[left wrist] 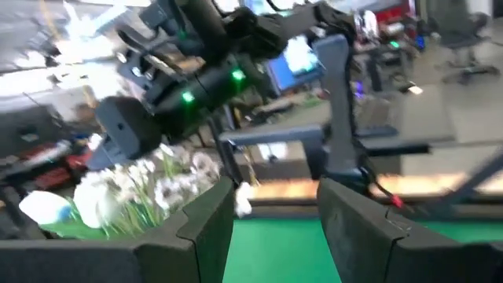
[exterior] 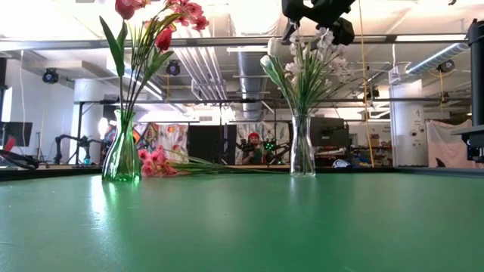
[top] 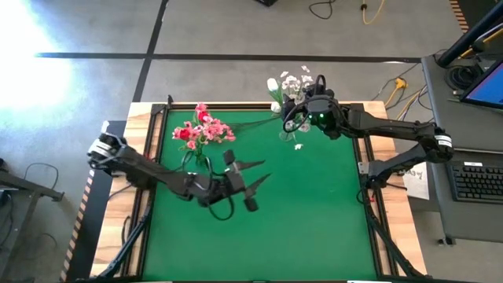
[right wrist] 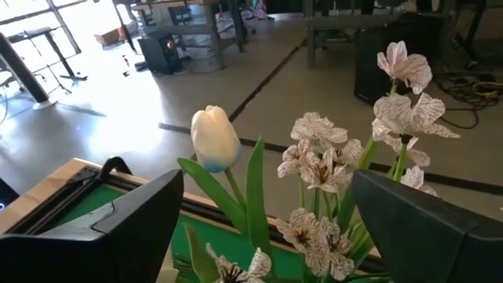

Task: Sort flowers into vase by color
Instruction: Put the white flower into the transparent vase

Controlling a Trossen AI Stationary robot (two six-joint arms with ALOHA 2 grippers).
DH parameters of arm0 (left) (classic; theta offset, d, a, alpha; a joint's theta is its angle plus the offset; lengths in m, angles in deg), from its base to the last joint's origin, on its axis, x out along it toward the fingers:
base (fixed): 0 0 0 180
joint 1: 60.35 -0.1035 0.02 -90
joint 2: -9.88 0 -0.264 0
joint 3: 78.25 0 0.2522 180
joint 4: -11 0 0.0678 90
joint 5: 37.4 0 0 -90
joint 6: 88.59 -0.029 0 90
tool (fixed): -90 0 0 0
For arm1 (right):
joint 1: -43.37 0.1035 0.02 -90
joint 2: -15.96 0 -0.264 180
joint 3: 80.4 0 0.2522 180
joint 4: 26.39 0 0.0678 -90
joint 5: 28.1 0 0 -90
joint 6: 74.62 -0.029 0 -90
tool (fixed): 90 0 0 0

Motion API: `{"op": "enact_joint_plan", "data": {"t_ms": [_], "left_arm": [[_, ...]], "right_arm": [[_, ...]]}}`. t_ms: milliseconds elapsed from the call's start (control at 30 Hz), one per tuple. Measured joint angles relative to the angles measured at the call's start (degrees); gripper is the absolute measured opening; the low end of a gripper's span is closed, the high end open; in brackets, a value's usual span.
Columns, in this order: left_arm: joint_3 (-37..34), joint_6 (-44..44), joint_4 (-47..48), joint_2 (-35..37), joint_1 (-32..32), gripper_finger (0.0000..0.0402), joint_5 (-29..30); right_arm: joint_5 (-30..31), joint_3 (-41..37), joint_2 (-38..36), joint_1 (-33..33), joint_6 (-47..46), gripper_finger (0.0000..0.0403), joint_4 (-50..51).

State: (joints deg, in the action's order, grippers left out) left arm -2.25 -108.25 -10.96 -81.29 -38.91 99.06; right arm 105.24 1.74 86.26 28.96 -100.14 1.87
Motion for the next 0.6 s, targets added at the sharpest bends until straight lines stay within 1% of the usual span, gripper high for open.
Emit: {"op": "enact_joint_plan", "data": {"t_ms": [100, 200, 300, 400, 533, 600], "left_arm": [[0.81, -3.0, -8.21, -3.66, -2.39, 0.0169, 0.04], [2.25, -3.64, -12.66, -6.66, -4.9, 0.0169, 0.12], [4.66, -2.34, -13.26, -9.48, -7.09, 0.0169, 0.52], [7.63, -3.17, -13.18, -12.57, -8.26, 0.0172, 0.52], [12.24, -3.98, -13.14, -16.55, -9.73, 0.0191, 1.21], [13.74, -4.01, -13.19, -18.14, -10.56, 0.0206, 3.63]], "right_arm": [[-0.03, 0.0, 0.0, 0.0, 0.02, 0.0362, 0.14], [-0.01, 0.0, 0.0, 0.0, 0.04, 0.0362, 0.12], [-0.02, 0.0, 0.0, 0.0, 0.05, 0.0362, 0.14], [-0.02, 0.0, 0.0, 0.0, 0.04, 0.0362, 0.17], [-0.01, 0.0, 0.0, 0.0, 0.04, 0.0362, 0.21], [-0.01, 0.0, 0.0, 0.0, 0.04, 0.0362, 0.25]]}}
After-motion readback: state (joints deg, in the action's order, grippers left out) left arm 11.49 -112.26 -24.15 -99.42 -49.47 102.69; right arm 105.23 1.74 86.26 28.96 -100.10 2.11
